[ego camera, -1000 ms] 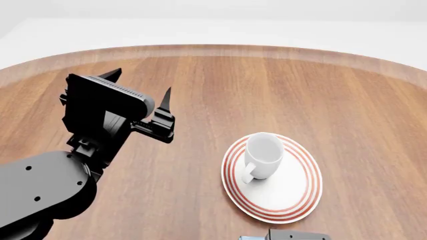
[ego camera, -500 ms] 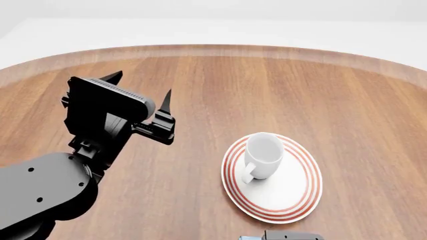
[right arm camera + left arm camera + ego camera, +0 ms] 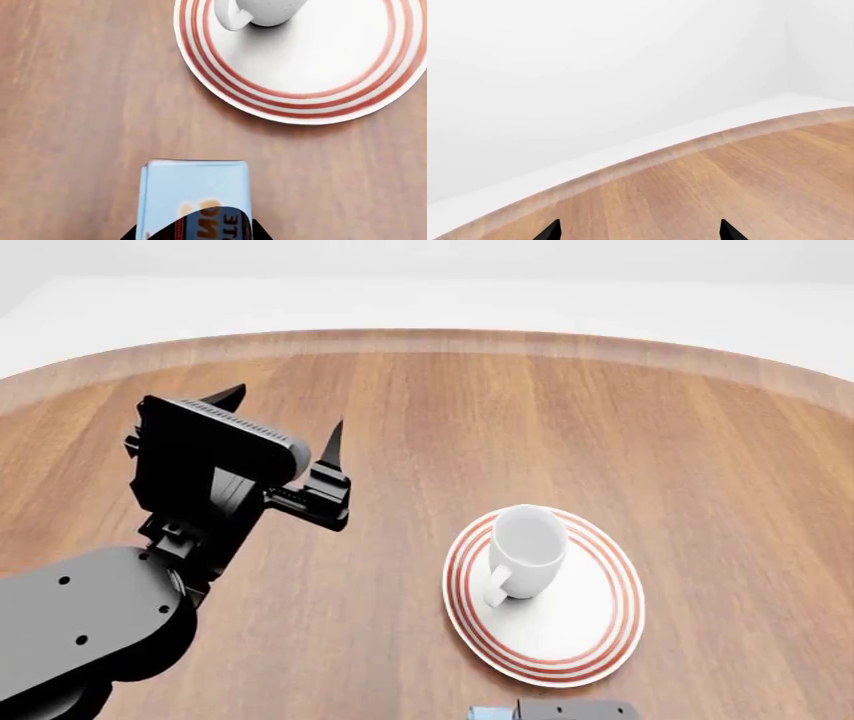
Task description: Pick up the white mug and put it on the plate, and put the chocolate pudding to the right of the plate.
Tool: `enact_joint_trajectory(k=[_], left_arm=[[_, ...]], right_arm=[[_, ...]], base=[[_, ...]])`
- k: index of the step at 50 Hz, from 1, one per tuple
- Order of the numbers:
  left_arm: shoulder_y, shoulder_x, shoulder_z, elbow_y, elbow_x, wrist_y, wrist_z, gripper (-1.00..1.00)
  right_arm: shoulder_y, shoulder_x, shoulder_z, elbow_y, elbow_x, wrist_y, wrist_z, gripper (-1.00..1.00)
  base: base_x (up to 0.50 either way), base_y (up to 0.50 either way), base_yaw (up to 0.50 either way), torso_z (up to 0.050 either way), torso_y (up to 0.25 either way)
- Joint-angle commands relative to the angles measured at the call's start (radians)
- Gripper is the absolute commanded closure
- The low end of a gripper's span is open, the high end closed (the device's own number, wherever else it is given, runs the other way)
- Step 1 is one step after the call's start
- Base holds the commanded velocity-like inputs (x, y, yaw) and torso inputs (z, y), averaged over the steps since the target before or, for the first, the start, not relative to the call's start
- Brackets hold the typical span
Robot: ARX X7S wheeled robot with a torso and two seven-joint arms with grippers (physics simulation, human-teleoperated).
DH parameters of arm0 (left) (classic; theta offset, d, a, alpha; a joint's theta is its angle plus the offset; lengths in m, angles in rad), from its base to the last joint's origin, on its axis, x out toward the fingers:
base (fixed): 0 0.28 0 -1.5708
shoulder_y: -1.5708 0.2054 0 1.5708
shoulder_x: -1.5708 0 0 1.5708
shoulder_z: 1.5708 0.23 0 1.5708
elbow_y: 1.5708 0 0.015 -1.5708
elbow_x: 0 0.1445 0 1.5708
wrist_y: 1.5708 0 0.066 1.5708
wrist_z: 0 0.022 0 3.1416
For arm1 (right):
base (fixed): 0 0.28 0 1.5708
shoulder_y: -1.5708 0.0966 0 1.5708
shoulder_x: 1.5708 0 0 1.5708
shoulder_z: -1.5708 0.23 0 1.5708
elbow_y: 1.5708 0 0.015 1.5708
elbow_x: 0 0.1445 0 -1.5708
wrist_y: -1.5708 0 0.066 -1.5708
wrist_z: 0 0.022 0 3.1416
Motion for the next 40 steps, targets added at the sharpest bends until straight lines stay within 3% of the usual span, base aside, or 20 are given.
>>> enact_joint_trajectory(k=[1,8,14,18,30,40], left_arm=[[0.000,-0.002,-0.003,0.002,-0.002,-0.002,0.001,-1.00],[-0.001,-0.009,-0.006,0.009,-0.006,-0.005,-0.002,-1.00],[-0.009,-0.014,-0.013,0.021,-0.014,-0.008,-0.005,-1.00],[-0.016,-0.016,-0.017,0.030,-0.022,-0.015,-0.007,-1.00],[-0.020,-0.019,-0.021,0.029,-0.026,-0.021,-0.005,-1.00],[-0.031,-0.023,-0.027,0.039,-0.033,-0.032,-0.008,-1.00]], right_arm=[[0.027,0.012,-0.022,-0.022,-0.026,0.009,-0.014,1.00],[0.066,0.027,0.005,-0.108,0.041,0.029,0.067,1.00],[0.198,0.058,0.049,-0.241,0.311,0.031,0.279,1.00],[0.256,0.106,0.050,-0.287,0.368,-0.027,0.341,1.00],[0.491,0.389,-0.189,-0.335,0.356,-0.373,0.341,1.00],[0.941,0.734,-0.499,-0.335,0.447,-0.726,0.341,1.00]], base=[[0.00,0.00,0.00,0.000,0.000],[0.00,0.00,0.00,0.000,0.000],[0.00,0.00,0.00,0.000,0.000],[0.00,0.00,0.00,0.000,0.000],[0.00,0.00,0.00,0.000,0.000],[0.00,0.00,0.00,0.000,0.000]])
